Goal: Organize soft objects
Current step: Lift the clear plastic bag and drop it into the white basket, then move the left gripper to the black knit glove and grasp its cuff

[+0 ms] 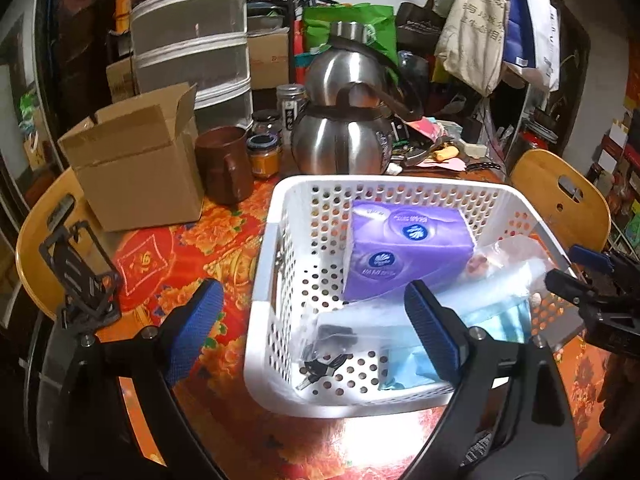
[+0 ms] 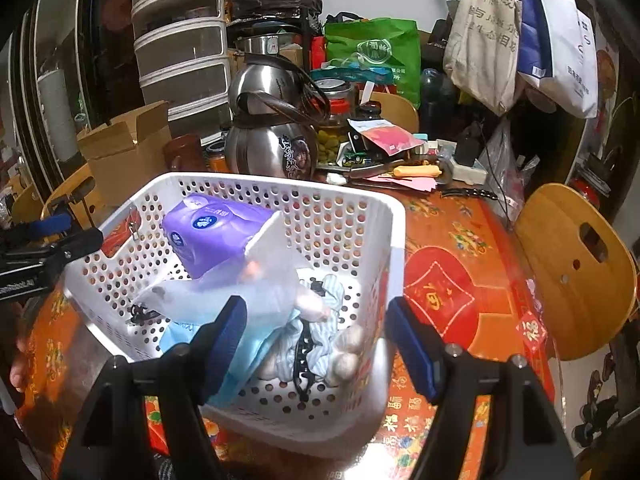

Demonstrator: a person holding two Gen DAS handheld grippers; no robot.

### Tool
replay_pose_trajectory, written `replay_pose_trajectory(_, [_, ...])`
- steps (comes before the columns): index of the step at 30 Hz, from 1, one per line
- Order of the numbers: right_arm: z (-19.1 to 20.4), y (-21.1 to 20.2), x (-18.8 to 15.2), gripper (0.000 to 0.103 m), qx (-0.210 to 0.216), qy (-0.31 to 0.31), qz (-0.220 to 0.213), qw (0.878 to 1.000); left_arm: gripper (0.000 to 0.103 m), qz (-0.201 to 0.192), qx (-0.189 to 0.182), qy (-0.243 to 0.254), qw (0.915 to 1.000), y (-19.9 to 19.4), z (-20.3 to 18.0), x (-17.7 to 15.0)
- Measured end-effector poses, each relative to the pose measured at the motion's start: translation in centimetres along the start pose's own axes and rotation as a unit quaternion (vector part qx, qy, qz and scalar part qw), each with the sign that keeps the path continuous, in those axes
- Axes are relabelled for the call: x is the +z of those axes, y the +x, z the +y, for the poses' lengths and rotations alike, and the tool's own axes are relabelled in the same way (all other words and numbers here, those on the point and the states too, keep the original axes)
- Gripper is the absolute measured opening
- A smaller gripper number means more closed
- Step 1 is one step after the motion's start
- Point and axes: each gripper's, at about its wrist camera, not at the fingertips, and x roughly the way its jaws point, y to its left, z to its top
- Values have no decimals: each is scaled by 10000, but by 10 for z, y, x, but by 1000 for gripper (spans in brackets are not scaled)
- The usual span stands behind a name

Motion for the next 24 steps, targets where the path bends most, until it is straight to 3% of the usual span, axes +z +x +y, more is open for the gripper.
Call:
replay_pose_trajectory(5, [0, -12, -5, 73, 9, 36, -21, 10000, 91, 86, 57, -130, 9999, -1, 7, -7])
replay_pose_trajectory(10, [4, -52, -30, 76, 127, 92, -266, 9995, 91, -89, 134, -95, 9998, -37, 10, -24])
replay_pose_trajectory(12, [6, -68, -54, 83, 204, 105, -346, 9991, 91, -76, 90, -172, 9998, -56, 14, -45])
replay_pose_trajectory(19, [21, -94, -150, 83, 473, 220, -206, 9984, 91, 278, -207, -198, 9992, -81, 13, -134])
replay_pose_trajectory(24, [40, -90, -186, 80, 378, -119, -158, 9991, 91, 593, -468, -52, 9971, -72, -2, -191])
